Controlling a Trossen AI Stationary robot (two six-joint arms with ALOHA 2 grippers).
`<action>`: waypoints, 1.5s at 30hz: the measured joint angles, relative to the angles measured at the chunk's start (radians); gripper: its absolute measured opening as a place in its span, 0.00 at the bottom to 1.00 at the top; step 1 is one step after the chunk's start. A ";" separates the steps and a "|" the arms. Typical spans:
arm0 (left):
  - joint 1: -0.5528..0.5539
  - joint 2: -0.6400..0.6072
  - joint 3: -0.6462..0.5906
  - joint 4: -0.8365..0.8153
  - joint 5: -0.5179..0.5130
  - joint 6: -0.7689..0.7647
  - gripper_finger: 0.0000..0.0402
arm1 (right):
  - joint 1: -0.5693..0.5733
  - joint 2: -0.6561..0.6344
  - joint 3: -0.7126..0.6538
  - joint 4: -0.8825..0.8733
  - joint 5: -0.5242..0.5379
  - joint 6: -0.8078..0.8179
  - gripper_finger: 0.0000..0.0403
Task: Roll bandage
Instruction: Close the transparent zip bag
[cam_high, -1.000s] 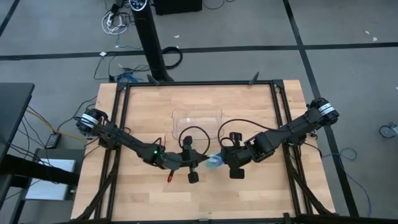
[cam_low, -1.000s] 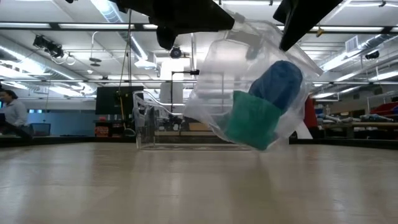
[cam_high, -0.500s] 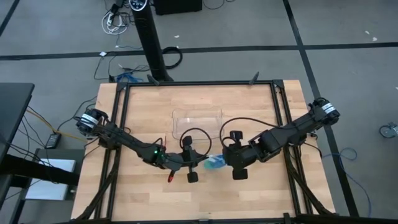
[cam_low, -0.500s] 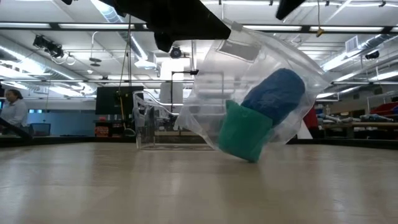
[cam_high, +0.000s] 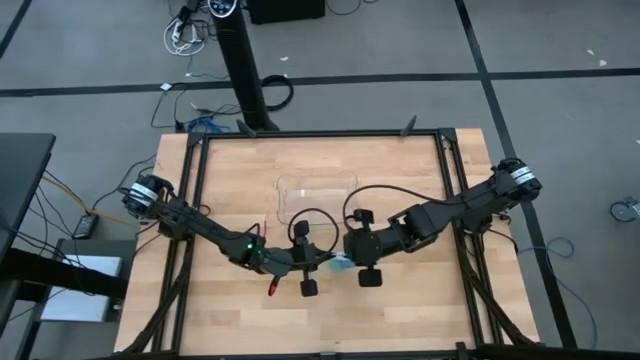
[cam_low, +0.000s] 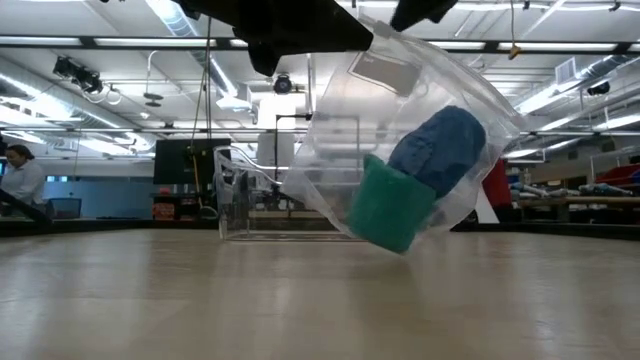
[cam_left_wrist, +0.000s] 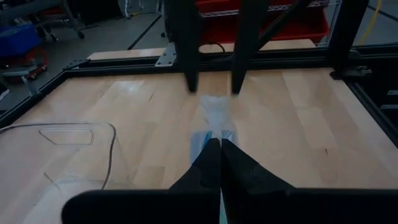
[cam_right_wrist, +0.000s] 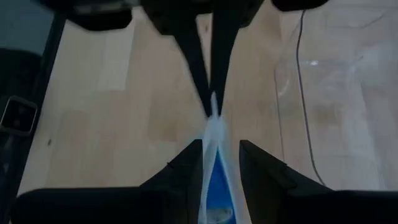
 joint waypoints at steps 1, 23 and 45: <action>0.000 0.000 0.000 0.003 0.001 0.000 0.00 | -0.006 0.007 0.000 0.018 0.000 -0.006 0.25; -0.005 0.000 0.000 0.005 0.000 -0.003 0.00 | -0.028 0.050 0.000 0.064 -0.071 -0.099 0.04; -0.027 0.000 0.000 -0.054 -0.033 -0.030 0.00 | -0.026 0.050 0.000 -0.123 -0.057 -0.008 0.00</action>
